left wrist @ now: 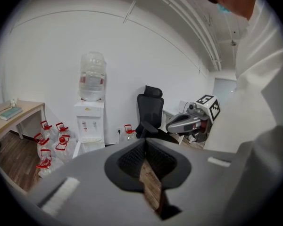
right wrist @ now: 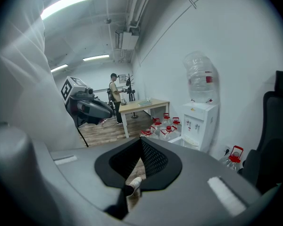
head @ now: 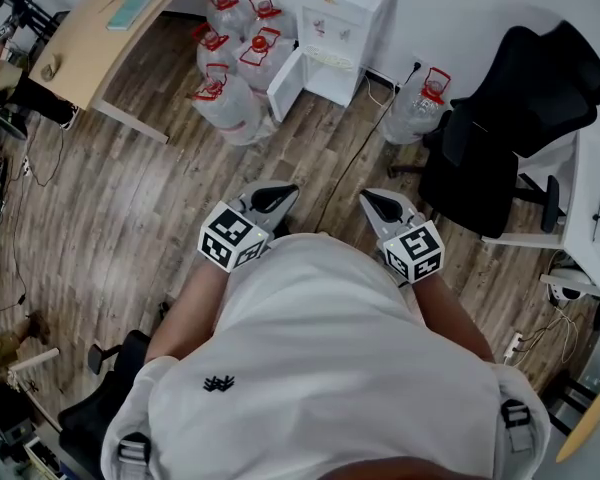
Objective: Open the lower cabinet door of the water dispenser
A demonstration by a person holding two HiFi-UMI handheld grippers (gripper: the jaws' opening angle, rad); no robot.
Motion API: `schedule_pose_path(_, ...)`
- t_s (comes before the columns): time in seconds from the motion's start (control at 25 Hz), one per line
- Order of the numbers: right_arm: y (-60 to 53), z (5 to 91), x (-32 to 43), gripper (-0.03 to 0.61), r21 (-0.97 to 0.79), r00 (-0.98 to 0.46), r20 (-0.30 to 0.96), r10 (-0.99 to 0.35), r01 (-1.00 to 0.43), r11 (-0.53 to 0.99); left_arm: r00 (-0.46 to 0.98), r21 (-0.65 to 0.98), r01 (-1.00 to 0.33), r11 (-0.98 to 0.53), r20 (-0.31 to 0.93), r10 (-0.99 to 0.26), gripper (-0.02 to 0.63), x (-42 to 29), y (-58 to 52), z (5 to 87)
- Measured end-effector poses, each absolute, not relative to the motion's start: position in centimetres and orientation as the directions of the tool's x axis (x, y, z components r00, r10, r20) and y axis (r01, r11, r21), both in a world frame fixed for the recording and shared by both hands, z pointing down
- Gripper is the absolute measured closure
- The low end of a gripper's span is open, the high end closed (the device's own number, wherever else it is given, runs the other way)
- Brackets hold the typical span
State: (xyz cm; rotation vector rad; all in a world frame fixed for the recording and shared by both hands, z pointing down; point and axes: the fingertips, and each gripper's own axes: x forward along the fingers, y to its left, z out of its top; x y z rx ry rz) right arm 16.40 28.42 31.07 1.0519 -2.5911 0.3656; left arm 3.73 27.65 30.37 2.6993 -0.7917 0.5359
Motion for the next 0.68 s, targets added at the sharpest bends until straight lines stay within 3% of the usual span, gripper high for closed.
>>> schedule_pose_path(0.68, 26.6, 31.7, 15.0, 0.578, -0.121, -0.666, 0.414, -0.621, -0.716, 0.687, 0.786, 0.186, -0.554, -0.811, 0.437, -0.437, 0.555, 1.9, 26.0, 31.7)
